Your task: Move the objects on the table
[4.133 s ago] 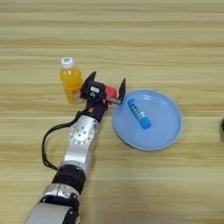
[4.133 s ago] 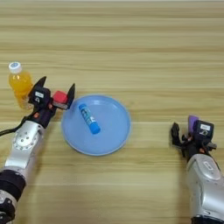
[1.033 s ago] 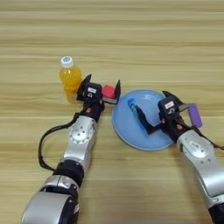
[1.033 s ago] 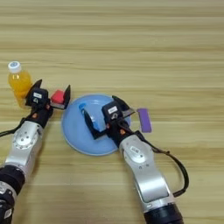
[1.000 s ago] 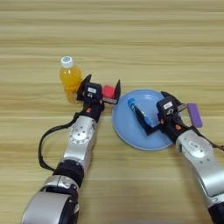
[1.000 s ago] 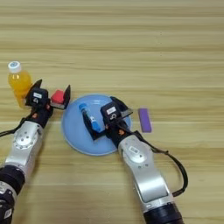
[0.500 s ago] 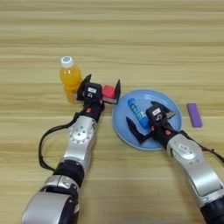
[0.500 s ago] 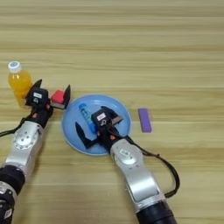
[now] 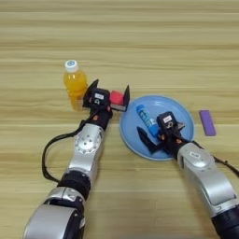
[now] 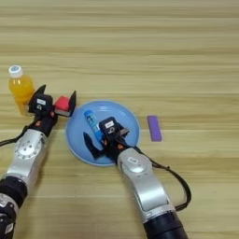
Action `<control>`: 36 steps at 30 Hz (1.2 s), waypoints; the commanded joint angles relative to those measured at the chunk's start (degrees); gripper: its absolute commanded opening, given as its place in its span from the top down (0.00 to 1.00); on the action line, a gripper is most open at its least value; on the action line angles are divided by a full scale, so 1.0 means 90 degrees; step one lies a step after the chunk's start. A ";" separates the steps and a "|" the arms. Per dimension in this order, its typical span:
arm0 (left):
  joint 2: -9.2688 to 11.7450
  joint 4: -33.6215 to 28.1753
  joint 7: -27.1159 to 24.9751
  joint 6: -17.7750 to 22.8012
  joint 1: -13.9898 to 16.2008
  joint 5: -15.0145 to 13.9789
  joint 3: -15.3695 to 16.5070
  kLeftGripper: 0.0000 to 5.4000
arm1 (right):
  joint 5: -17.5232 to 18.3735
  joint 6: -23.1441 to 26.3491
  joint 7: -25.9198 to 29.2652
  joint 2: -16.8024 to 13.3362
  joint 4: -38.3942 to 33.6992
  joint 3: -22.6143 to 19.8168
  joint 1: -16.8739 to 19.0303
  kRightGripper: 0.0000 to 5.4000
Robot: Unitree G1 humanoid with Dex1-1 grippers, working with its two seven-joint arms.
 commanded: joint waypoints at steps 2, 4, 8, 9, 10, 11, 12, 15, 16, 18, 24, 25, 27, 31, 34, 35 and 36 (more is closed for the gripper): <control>-0.0006 -0.0007 0.0061 -0.0005 -0.0044 0.0079 -0.0013 0.00 | 0.0027 0.0122 0.0055 0.0002 -0.0044 -0.0032 -0.0065 0.27; -0.0008 -0.0006 0.0068 -0.0006 -0.0043 0.0081 -0.0019 0.00 | 0.0027 0.0114 0.0056 0.0002 -0.0044 -0.0036 -0.0062 0.32; -0.0008 -0.0011 0.0078 -0.0006 -0.0037 0.0084 -0.0030 0.00 | 0.0021 0.0100 0.0051 0.0007 -0.0052 -0.0047 -0.0050 0.41; -0.0006 -0.0013 0.0078 0.0002 -0.0035 0.0087 -0.0035 0.00 | 0.0018 0.0097 0.0051 0.0009 -0.0056 -0.0051 -0.0046 0.41; -0.0005 -0.0019 0.0078 0.0009 -0.0031 0.0089 -0.0039 0.00 | 0.0016 0.0095 0.0050 0.0011 -0.0064 -0.0053 -0.0042 0.45; -0.0004 -0.0023 0.0079 0.0012 -0.0028 0.0091 -0.0041 0.00 | 0.0014 0.0092 0.0048 0.0012 -0.0071 -0.0055 -0.0038 0.46; -0.0005 -0.0028 0.0082 0.0012 -0.0025 0.0091 -0.0041 0.00 | 0.0013 0.0091 0.0048 0.0011 -0.0079 -0.0057 -0.0034 0.48; -0.0012 -0.0038 0.0096 0.0006 -0.0018 0.0092 -0.0040 0.00 | 0.0015 0.0095 0.0047 0.0005 -0.0103 -0.0062 -0.0027 0.54; -0.0014 -0.0038 0.0099 0.0005 -0.0017 0.0092 -0.0040 0.00 | 0.0017 0.0096 0.0048 0.0004 -0.0109 -0.0065 -0.0024 0.55; -0.0016 -0.0039 0.0101 0.0005 -0.0018 0.0093 -0.0040 0.00 | 0.0021 0.0099 0.0049 0.0003 -0.0120 -0.0070 -0.0021 0.60; -0.0015 -0.0042 0.0109 0.0003 -0.0020 0.0094 -0.0035 0.00 | 0.0023 0.0087 0.0043 0.0004 -0.0226 -0.0087 -0.0002 0.73; -0.0012 -0.0045 0.0108 0.0005 -0.0019 0.0094 -0.0034 0.00 | 0.0024 0.0077 0.0035 0.0010 -0.0268 -0.0095 0.0004 0.73; -0.0006 -0.0054 0.0105 0.0008 -0.0015 0.0091 -0.0031 0.00 | 0.0030 0.0068 0.0021 0.0020 -0.0344 -0.0117 0.0014 0.74; 0.0002 -0.0066 0.0098 0.0013 -0.0011 0.0086 -0.0028 0.00 | 0.0081 0.0051 -0.0001 0.0036 -0.0557 -0.0198 0.0041 0.74; 0.0005 -0.0065 0.0095 0.0014 -0.0013 0.0087 -0.0028 0.00 | 0.0122 0.0047 -0.0048 0.0047 -0.0834 -0.0283 0.0079 0.74; 0.0004 -0.0064 0.0096 0.0013 -0.0013 0.0087 -0.0028 0.00 | 0.0127 0.0031 -0.0074 0.0040 -0.0919 -0.0318 0.0092 0.74; 0.0004 -0.0062 0.0097 0.0012 -0.0012 0.0088 -0.0028 0.00 | 0.0119 0.0005 -0.0106 0.0027 -0.0991 -0.0351 0.0105 0.74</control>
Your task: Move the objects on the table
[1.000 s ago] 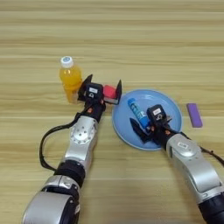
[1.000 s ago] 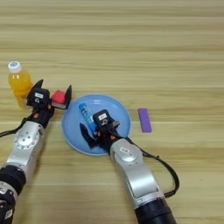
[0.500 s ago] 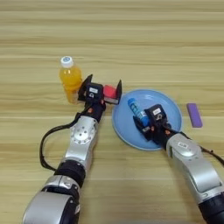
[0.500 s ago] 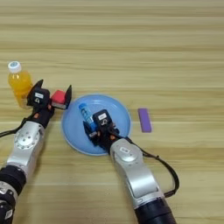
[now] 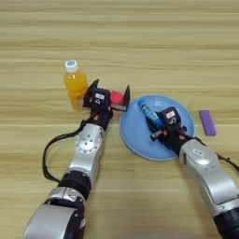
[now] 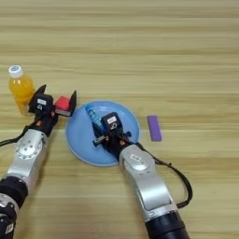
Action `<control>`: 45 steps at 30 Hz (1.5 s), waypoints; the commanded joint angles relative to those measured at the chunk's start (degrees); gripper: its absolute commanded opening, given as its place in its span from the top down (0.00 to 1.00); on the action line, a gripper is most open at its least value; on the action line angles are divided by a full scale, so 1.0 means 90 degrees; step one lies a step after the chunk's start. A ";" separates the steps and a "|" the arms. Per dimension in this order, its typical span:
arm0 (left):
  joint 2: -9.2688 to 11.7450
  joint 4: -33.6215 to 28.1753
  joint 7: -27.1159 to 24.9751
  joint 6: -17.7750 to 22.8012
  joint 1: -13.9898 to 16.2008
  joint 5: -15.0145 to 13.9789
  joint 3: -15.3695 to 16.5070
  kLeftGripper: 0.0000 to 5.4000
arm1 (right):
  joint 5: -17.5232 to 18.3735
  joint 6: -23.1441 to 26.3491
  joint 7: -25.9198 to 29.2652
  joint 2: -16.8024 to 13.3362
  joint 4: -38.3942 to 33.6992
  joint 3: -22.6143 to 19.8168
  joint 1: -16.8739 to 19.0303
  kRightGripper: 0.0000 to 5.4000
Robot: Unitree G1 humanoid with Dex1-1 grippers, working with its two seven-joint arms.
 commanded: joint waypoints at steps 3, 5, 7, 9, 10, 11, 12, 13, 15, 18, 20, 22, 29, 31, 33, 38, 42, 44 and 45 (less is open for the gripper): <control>0.0009 -0.0046 0.0038 0.0011 -0.0015 0.0080 -0.0014 0.00 | 0.0111 -0.0013 -0.0170 -0.0020 -0.0533 -0.0307 0.0105 0.74; 0.0006 -0.0045 0.0042 0.0009 -0.0016 0.0082 -0.0015 0.00 | 0.0109 -0.0045 -0.0237 -0.0062 -0.0675 -0.0453 0.0157 0.74; 0.0004 -0.0046 0.0047 0.0008 -0.0017 0.0084 -0.0017 0.00 | 0.0175 -0.0027 -0.0290 -0.0110 -0.0830 -0.0635 0.0237 0.74; 0.0004 -0.0048 0.0047 0.0008 -0.0017 0.0084 -0.0016 0.00 | 0.0230 -0.0013 -0.0333 -0.0165 -0.0960 -0.0830 0.0331 0.74; 0.0004 -0.0049 0.0046 0.0009 -0.0017 0.0084 -0.0016 0.00 | 0.0266 -0.0005 -0.0354 -0.0198 -0.1022 -0.0949 0.0384 0.74; 0.0004 -0.0049 0.0045 0.0010 -0.0019 0.0083 -0.0016 0.00 | 0.0307 0.0002 -0.0371 -0.0229 -0.1070 -0.1064 0.0430 0.74; 0.0005 -0.0044 0.0043 0.0010 -0.0022 0.0082 -0.0016 0.00 | 0.0350 0.0009 -0.0398 -0.0266 -0.1112 -0.1191 0.0481 0.74; 0.0008 -0.0038 0.0039 0.0009 -0.0026 0.0080 -0.0014 0.00 | 0.0385 0.0013 -0.0422 -0.0300 -0.1137 -0.1305 0.0524 0.74; 0.0014 -0.0024 0.0032 0.0007 -0.0033 0.0075 -0.0010 0.00 | 0.0441 0.0014 -0.0470 -0.0360 -0.1138 -0.1543 0.0600 0.74; 0.0024 -0.0007 0.0020 0.0004 -0.0042 0.0069 -0.0003 0.00 | 0.0509 0.0012 -0.0534 -0.0442 -0.1052 -0.1808 0.0677 0.74; 0.0029 0.0000 0.0014 0.0003 -0.0046 0.0066 -0.0001 0.00 | 0.0517 -0.0012 -0.0549 -0.0464 -0.0952 -0.1895 0.0696 0.74; 0.0031 0.0003 0.0013 0.0002 -0.0048 0.0066 0.0000 0.00 | 0.0515 -0.0027 -0.0558 -0.0475 -0.0828 -0.1950 0.0706 0.74; 0.0028 0.0008 0.0024 -0.0001 -0.0049 0.0072 0.0000 0.00 | 0.0483 -0.0122 -0.0535 -0.0496 -0.0416 -0.1922 0.0659 0.74; 0.0026 0.0002 0.0029 0.0000 -0.0046 0.0073 0.0000 0.00 | 0.0482 -0.0119 -0.0514 -0.0489 -0.0392 -0.1874 0.0666 0.74; 0.0024 -0.0002 0.0032 0.0001 -0.0046 0.0075 -0.0001 0.00 | 0.0482 -0.0121 -0.0504 -0.0481 -0.0371 -0.1836 0.0695 0.74; 0.0023 0.0000 0.0034 0.0004 -0.0051 0.0074 0.0000 0.00 | 0.0506 -0.0077 -0.0481 -0.0467 -0.0404 -0.1788 0.0762 0.74; 0.0021 0.0024 0.0035 0.0003 -0.0064 0.0074 0.0001 0.00 | 0.0536 -0.0057 -0.0446 -0.0447 -0.0350 -0.1753 0.0776 0.74; 0.0018 0.0036 0.0041 0.0003 -0.0072 0.0076 0.0002 0.00 | 0.0533 -0.0056 -0.0448 -0.0448 -0.0294 -0.1741 0.0757 0.74; 0.0017 0.0039 0.0042 0.0002 -0.0075 0.0076 0.0002 0.00 | 0.0533 -0.0056 -0.0450 -0.0450 -0.0264 -0.1742 0.0745 0.74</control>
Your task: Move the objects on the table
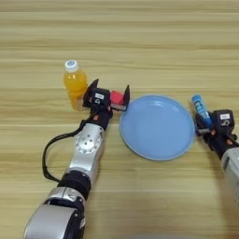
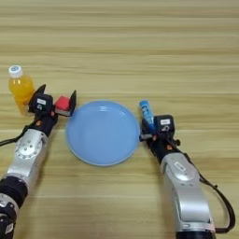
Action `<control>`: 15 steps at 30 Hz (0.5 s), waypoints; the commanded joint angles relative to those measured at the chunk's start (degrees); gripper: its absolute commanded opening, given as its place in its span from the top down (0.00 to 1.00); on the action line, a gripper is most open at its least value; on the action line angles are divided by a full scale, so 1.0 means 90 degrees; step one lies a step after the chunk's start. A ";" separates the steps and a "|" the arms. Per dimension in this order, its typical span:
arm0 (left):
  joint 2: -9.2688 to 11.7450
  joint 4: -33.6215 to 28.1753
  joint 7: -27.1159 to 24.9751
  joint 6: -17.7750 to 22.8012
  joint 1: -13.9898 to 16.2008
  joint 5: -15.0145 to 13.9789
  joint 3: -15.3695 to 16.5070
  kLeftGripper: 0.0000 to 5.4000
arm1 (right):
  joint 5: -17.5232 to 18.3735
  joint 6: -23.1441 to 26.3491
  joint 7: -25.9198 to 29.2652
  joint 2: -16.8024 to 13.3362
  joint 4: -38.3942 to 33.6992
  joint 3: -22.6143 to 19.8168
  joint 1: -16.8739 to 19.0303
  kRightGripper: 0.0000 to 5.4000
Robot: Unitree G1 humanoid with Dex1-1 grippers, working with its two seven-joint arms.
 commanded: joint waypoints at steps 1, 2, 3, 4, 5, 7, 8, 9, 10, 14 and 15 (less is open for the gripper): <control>0.0009 0.0048 0.0042 0.0003 -0.0076 0.0075 -0.0002 0.00 | 0.0035 0.0031 0.0005 -0.0003 0.0135 0.0019 -0.0040 0.74; 0.0008 0.0048 0.0041 0.0003 -0.0076 0.0075 -0.0002 0.00 | 0.0036 0.0033 0.0003 -0.0007 0.0173 0.0015 -0.0051 0.74; 0.0008 0.0047 0.0041 0.0004 -0.0075 0.0075 -0.0003 0.00 | 0.0033 0.0039 0.0005 -0.0008 0.0205 0.0019 -0.0057 0.74; 0.0008 0.0045 0.0040 0.0005 -0.0074 0.0074 -0.0002 0.00 | 0.0030 0.0045 0.0008 -0.0007 0.0231 0.0030 -0.0060 0.74; 0.0009 0.0045 0.0040 0.0005 -0.0073 0.0074 -0.0002 0.00 | 0.0024 0.0051 0.0009 -0.0005 0.0247 0.0043 -0.0062 0.74; 0.0009 0.0045 0.0040 0.0006 -0.0072 0.0073 -0.0001 0.00 | 0.0017 0.0054 0.0012 -0.0006 0.0266 0.0059 -0.0066 0.74; 0.0009 0.0045 0.0039 0.0006 -0.0073 0.0073 -0.0001 0.00 | 0.0015 0.0054 0.0013 -0.0011 0.0273 0.0064 -0.0069 0.74; 0.0008 0.0047 0.0040 0.0007 -0.0074 0.0073 -0.0001 0.00 | 0.0015 0.0055 0.0012 -0.0015 0.0277 0.0067 -0.0072 0.74; 0.0007 0.0047 0.0040 0.0007 -0.0074 0.0073 -0.0002 0.00 | 0.0015 0.0055 0.0013 -0.0019 0.0278 0.0070 -0.0074 0.74; 0.0005 0.0046 0.0042 0.0007 -0.0071 0.0076 -0.0005 0.00 | 0.0011 0.0046 -0.0010 -0.0022 0.0265 0.0069 -0.0078 0.63; 0.0005 0.0050 0.0042 0.0007 -0.0074 0.0076 -0.0005 0.00 | 0.0012 0.0042 -0.0025 -0.0022 0.0240 0.0056 -0.0084 0.61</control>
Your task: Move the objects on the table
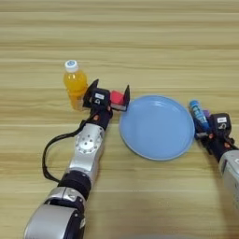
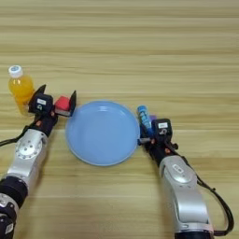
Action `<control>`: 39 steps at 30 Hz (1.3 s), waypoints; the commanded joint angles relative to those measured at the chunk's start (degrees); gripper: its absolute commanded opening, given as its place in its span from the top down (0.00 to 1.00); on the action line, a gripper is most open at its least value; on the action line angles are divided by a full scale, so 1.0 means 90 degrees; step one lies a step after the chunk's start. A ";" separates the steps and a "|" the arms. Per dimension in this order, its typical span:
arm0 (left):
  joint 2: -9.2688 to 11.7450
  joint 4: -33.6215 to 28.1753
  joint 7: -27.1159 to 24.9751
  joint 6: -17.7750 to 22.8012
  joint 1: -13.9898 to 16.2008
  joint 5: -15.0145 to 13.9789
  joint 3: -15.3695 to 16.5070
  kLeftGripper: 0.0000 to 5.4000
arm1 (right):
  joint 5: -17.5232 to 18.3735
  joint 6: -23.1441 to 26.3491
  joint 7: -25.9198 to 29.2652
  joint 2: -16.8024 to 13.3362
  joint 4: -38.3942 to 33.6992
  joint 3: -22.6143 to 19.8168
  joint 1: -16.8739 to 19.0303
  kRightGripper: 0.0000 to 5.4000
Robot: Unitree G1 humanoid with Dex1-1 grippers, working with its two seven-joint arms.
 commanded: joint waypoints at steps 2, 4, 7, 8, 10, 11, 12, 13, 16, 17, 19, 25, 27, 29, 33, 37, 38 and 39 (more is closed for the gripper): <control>0.0010 0.0049 0.0037 0.0005 -0.0079 0.0075 -0.0004 0.00 | 0.0018 0.0029 -0.0054 -0.0026 -0.0070 -0.0044 -0.0081 0.56; 0.0012 0.0053 0.0036 0.0002 -0.0080 0.0075 -0.0004 0.00 | 0.0022 0.0022 -0.0080 -0.0056 -0.0173 -0.0097 -0.0078 0.51; 0.0017 0.0053 0.0033 0.0000 -0.0080 0.0075 -0.0003 0.00 | 0.0016 0.0014 -0.0118 -0.0112 -0.0377 -0.0198 -0.0073 0.47; 0.0019 0.0053 0.0032 -0.0001 -0.0081 0.0075 -0.0002 0.00 | 0.0008 0.0017 -0.0129 -0.0130 -0.0437 -0.0223 -0.0074 0.43; 0.0022 0.0054 0.0029 -0.0002 -0.0082 0.0074 -0.0001 0.00 | 0.0009 0.0052 -0.0149 -0.0162 -0.0583 -0.0259 -0.0068 0.39; 0.0024 0.0056 0.0028 -0.0003 -0.0082 0.0074 -0.0001 0.00 | 0.0013 0.0070 -0.0157 -0.0175 -0.0658 -0.0268 -0.0062 0.38; 0.0026 0.0059 0.0027 -0.0005 -0.0083 0.0073 0.0000 0.00 | 0.0015 0.0088 -0.0163 -0.0185 -0.0725 -0.0272 -0.0056 0.36; 0.0027 0.0062 0.0027 -0.0006 -0.0083 0.0073 0.0000 0.00 | 0.0018 0.0107 -0.0166 -0.0196 -0.0801 -0.0271 -0.0046 0.33; 0.0028 0.0077 0.0032 -0.0016 -0.0093 0.0076 0.0002 0.00 | 0.0040 -0.0017 -0.0143 -0.0212 -0.1099 -0.0278 -0.0015 0.26; 0.0028 0.0084 0.0033 -0.0022 -0.0096 0.0076 0.0004 0.00 | 0.0037 -0.0153 -0.0126 -0.0212 -0.1173 -0.0274 -0.0010 0.24; 0.0028 0.0085 0.0026 -0.0049 -0.0102 0.0075 0.0003 0.00 | 0.0028 -0.0644 -0.0130 -0.0160 -0.1082 -0.0305 -0.0052 0.19; 0.0030 0.0019 0.0005 -0.0185 -0.0076 0.0042 0.0024 0.00 | 0.0002 -0.2527 -0.0340 0.0079 0.0201 -0.0531 -0.0439 0.05; 0.0038 -0.0166 -0.0002 -0.0287 0.0026 0.0028 0.0027 0.00 | -0.0118 -0.3223 -0.0458 0.0173 0.0628 -0.0523 -0.0568 0.01; 0.0013 -0.0409 -0.0078 -0.0351 0.0170 -0.0033 0.0009 0.00 | -0.0134 -0.3627 -0.0522 0.0242 0.1028 -0.0520 -0.0698 0.01; -0.0068 -0.0802 -0.0172 -0.0353 0.0460 -0.0070 -0.0069 0.00 | -0.0211 -0.4013 -0.0621 0.0184 0.1591 -0.0556 -0.0916 0.01; -0.0100 -0.0941 -0.0224 -0.0312 0.0646 -0.0115 -0.0062 0.00 | -0.0142 -0.4221 -0.0662 0.0092 0.1844 -0.0685 -0.1086 0.01; -0.0108 -0.0949 -0.0228 -0.0314 0.0678 -0.0114 -0.0062 0.00 | -0.0131 -0.4265 -0.0661 0.0078 0.1926 -0.0702 -0.1121 0.01; -0.0119 -0.0952 -0.0232 -0.0316 0.0703 -0.0113 -0.0063 0.00 | -0.0128 -0.4307 -0.0662 0.0068 0.2007 -0.0711 -0.1154 0.01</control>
